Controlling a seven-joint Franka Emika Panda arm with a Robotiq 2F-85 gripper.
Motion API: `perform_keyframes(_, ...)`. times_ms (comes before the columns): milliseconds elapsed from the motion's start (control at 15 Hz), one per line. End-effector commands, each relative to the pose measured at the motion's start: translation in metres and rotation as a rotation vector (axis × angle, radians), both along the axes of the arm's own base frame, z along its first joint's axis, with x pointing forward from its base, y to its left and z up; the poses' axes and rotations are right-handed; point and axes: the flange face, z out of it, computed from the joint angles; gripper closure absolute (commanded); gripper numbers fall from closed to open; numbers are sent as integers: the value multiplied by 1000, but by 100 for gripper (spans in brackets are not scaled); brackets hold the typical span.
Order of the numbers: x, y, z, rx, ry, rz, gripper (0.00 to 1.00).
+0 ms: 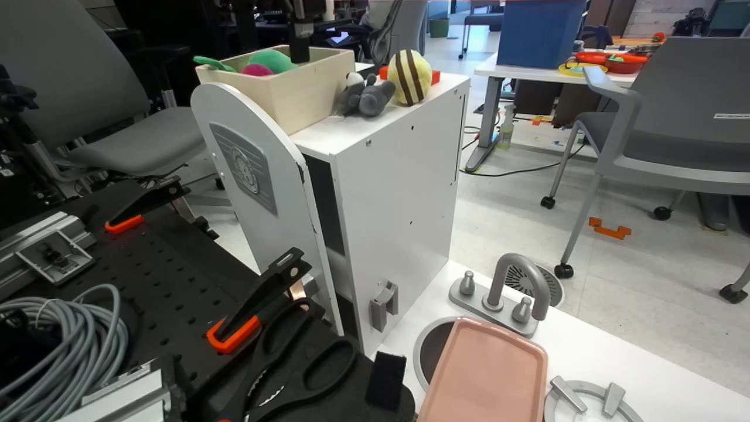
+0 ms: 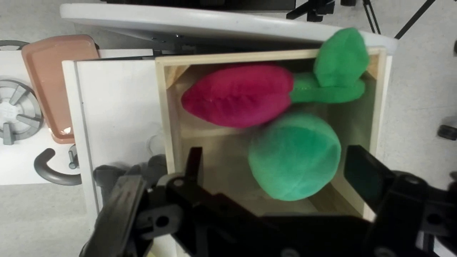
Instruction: Remove the green plushie out of the box
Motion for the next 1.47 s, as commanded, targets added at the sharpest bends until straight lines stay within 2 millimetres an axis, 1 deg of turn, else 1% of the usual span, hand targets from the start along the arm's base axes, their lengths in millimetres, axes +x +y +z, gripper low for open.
perform_keyframes(0,6,5,-4,9,16,9,0)
perform_keyframes(133,6,5,-8,8,24,7,0)
perform_keyframes(200,7,5,-10,10,24,-1,5)
perform_keyframes(267,8,4,-11,12,25,-7,26)
perform_keyframes(400,9,4,-13,13,26,-7,32)
perform_keyframes(467,10,4,-14,13,27,-9,38)
perform_keyframes(533,11,4,-13,12,25,-10,48)
perform_keyframes(667,12,5,-12,13,20,-10,63)
perform_keyframes(800,13,5,-10,12,8,-8,76)
perform_keyframes(933,13,7,-7,15,2,-7,92)
perform_keyframes(1000,13,8,-5,16,-1,-5,97)
perform_keyframes(1067,12,9,-3,15,-7,0,100)
perform_keyframes(1133,11,10,-1,13,-11,3,100)
perform_keyframes(1200,10,11,1,8,-14,5,97)
perform_keyframes(1400,7,10,9,-26,-13,-14,97)
